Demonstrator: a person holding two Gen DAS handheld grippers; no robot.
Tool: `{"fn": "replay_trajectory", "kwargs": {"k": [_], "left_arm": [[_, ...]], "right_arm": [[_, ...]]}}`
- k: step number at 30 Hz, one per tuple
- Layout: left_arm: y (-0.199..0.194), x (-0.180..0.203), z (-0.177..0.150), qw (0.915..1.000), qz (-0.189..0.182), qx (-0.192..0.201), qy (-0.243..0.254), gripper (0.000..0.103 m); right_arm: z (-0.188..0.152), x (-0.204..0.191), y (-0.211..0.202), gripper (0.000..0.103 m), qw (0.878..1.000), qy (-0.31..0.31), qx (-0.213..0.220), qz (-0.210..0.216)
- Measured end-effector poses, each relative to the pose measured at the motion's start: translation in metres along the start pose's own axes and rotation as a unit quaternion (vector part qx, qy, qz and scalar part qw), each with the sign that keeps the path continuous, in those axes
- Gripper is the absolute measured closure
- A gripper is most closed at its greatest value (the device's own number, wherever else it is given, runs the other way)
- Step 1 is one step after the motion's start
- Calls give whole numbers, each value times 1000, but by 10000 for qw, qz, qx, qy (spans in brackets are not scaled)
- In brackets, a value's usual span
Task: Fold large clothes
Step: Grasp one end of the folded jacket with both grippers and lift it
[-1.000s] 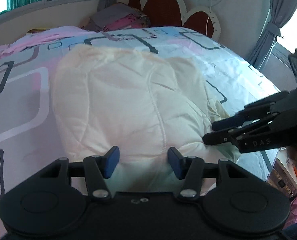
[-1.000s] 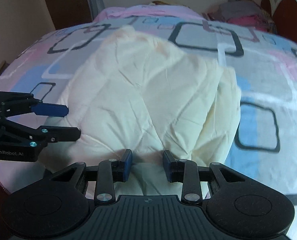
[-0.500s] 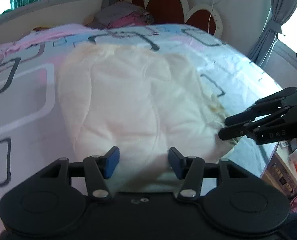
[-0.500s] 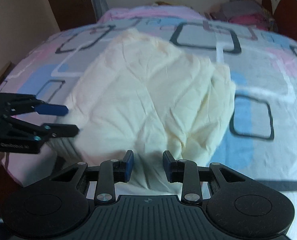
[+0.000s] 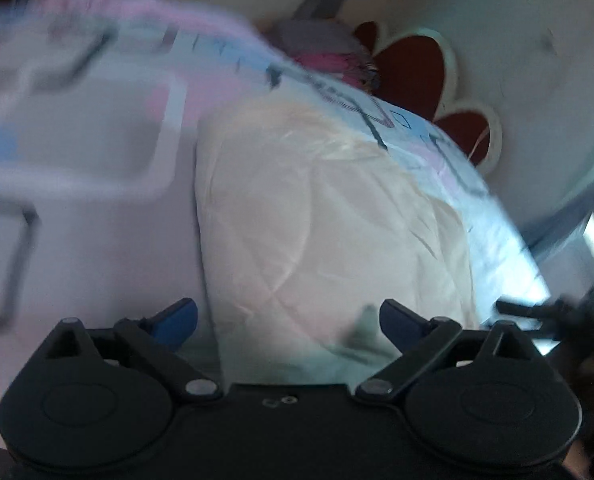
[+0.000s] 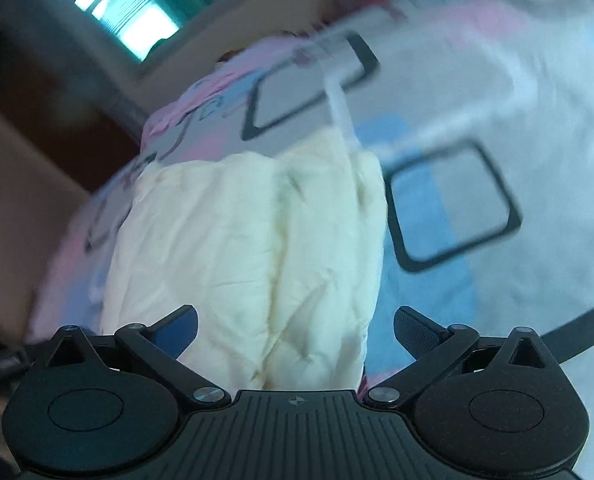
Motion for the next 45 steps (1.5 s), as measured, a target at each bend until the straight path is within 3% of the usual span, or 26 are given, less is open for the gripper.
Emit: {"fn": "replay_trajectory", "kwargs": {"k": [5,12,19,24,26,32,38,45], "left_arm": [[25,-28,-4,9921,-702,-228,-1019,10],[33,-31,-9,9923,-727,-217,-981,15],[34,-28,-15,9917,-737,-121,-1046,18],[38,-35,-24,9830,-892,22,-1603,21],[35,-32,-26,9838,-884,144,-1550,27],[27,-22,-25,9883,-901,177,-1215,38],[14,-21,-23,9886,-1075,335,-1004,40],[-9,-24,2,9860,-1455,509,-632,40]], "right_arm": [[4,19,29,0,9947,512,-428,777],[7,23,51,0,9890,570,-737,1147],[17,8,70,0,9869,140,-931,1313],[13,-2,71,5,9852,-164,-1020,1367],[13,1,71,18,9826,-39,-1096,1496],[10,-1,59,36,9808,-173,-959,1690],[14,-14,41,43,9802,-333,-703,1822],[17,-68,20,44,9812,-813,-293,1726]]}}
Point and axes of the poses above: each gripper's, at about its wrist camera, not at the fingertips, and y roughly the way its jaws point, x to its right, z to its top, the point moved 5 cm from there along y, roughly the way its jaws point, and after that the axes turned 2 degrees about -z, right-handed, at the moved point
